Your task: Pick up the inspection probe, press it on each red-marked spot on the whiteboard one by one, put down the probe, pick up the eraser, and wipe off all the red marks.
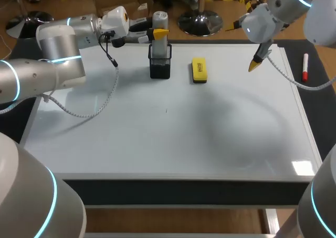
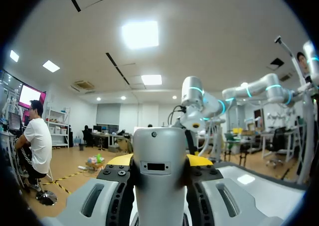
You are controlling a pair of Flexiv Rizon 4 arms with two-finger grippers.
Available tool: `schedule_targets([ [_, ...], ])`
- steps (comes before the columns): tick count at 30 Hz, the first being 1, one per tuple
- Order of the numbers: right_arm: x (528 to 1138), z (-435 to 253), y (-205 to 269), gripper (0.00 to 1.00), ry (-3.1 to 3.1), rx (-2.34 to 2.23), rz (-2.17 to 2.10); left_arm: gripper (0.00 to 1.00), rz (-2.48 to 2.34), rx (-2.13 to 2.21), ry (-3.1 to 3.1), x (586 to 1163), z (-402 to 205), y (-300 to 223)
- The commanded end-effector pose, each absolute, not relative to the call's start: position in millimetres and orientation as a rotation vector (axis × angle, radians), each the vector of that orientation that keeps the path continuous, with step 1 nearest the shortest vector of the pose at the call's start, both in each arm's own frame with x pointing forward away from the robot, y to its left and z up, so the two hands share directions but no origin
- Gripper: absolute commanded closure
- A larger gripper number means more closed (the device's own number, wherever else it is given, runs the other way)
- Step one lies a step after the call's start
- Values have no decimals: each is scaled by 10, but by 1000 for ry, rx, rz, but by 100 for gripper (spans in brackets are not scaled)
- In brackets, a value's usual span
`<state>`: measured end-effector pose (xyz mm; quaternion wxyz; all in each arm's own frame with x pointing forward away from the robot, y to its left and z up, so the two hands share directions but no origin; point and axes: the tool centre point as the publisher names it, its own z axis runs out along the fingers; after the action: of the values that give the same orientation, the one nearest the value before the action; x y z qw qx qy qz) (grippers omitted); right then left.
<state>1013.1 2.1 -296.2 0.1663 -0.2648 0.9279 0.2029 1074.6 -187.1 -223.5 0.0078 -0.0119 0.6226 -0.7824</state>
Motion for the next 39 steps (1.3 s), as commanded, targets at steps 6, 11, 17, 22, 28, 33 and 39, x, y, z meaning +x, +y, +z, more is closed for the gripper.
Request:
schedule_targets([
  [6, 10134, -2959, 22, 0, 2645, -757, 572, 100, -2476, -21, 1931, 10831, -2364, -1896],
  [11, 10134, -2959, 22, 0, 2645, -757, 572, 100, -2474, -19, 1944, 10844, -2425, -1925],
  [17, 10134, -2959, 22, 0, 2645, -757, 572, 100, -2471, -21, 1964, 10836, -2515, -1932],
  [22, 10134, -2959, 22, 0, 2645, -757, 572, 100, -2466, -21, 1983, 10831, -2558, -1949],
  [28, 10134, -2959, 22, 0, 2645, -757, 572, 100, -2464, -34, 1986, 10844, -2595, -1943],
  [33, 10134, -2959, 22, 0, 2645, -757, 572, 97, -2462, -44, 2002, 10838, -2626, -1948],
  [39, 10134, -2959, 22, 0, 2645, -757, 572, 0, -2438, -55, 2013, 10834, -2601, -1912],
])
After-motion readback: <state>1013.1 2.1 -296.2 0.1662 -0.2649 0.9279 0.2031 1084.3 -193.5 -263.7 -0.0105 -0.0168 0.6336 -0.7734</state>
